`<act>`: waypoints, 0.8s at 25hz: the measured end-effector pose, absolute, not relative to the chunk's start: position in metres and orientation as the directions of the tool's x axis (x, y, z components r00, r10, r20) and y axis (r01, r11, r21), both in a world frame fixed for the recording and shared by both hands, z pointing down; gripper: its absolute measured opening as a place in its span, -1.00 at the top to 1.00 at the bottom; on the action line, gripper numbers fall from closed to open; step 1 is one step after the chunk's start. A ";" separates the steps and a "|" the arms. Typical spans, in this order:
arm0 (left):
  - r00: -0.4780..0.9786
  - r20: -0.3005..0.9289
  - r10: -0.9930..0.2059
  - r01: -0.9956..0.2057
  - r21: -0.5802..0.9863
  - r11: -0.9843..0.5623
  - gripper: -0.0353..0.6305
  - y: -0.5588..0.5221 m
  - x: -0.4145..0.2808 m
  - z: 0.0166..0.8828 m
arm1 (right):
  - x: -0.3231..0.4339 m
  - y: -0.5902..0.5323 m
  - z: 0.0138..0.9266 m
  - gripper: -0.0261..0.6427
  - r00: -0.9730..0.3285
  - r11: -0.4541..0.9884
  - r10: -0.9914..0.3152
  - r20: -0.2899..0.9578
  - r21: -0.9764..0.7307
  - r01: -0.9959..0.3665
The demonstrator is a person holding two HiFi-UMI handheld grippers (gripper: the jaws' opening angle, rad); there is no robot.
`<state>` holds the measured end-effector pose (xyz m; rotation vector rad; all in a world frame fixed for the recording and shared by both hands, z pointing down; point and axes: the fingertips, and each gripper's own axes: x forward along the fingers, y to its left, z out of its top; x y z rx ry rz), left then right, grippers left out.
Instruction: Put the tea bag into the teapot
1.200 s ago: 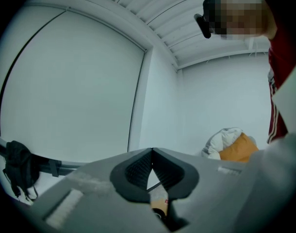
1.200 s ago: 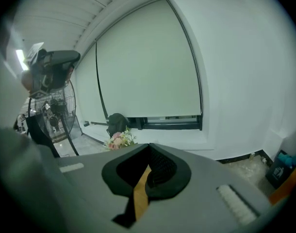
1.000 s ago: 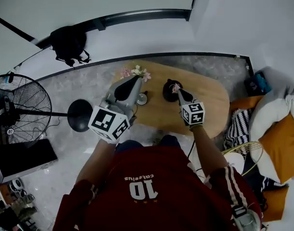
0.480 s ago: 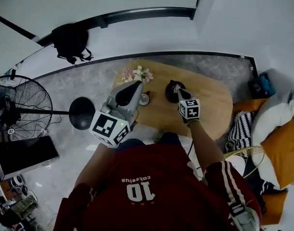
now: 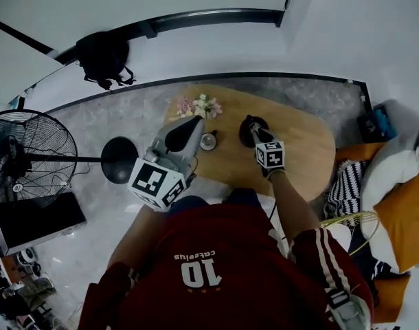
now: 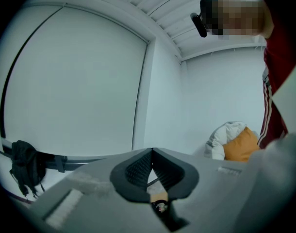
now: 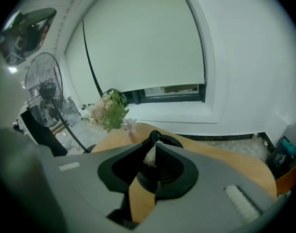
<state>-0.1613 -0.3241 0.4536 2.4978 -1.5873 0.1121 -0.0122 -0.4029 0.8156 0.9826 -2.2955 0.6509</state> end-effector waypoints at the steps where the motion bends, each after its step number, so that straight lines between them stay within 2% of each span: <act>1: 0.428 0.159 -0.890 -0.903 0.109 -0.415 0.89 -0.324 -0.161 0.453 | -0.012 -0.402 0.814 0.69 -0.581 0.616 -0.491 0.649 -0.213 -0.758; 6: 0.432 0.147 -0.890 -0.901 0.108 -0.420 0.89 -0.324 -0.162 0.448 | -0.010 -0.402 0.805 0.56 -0.581 0.606 -0.511 0.634 -0.213 -0.766; 20: 0.484 0.087 -0.871 -0.875 0.088 -0.477 0.89 -0.305 -0.146 0.428 | 0.016 -0.388 0.748 0.56 -0.572 0.584 -0.605 0.554 -0.180 -0.792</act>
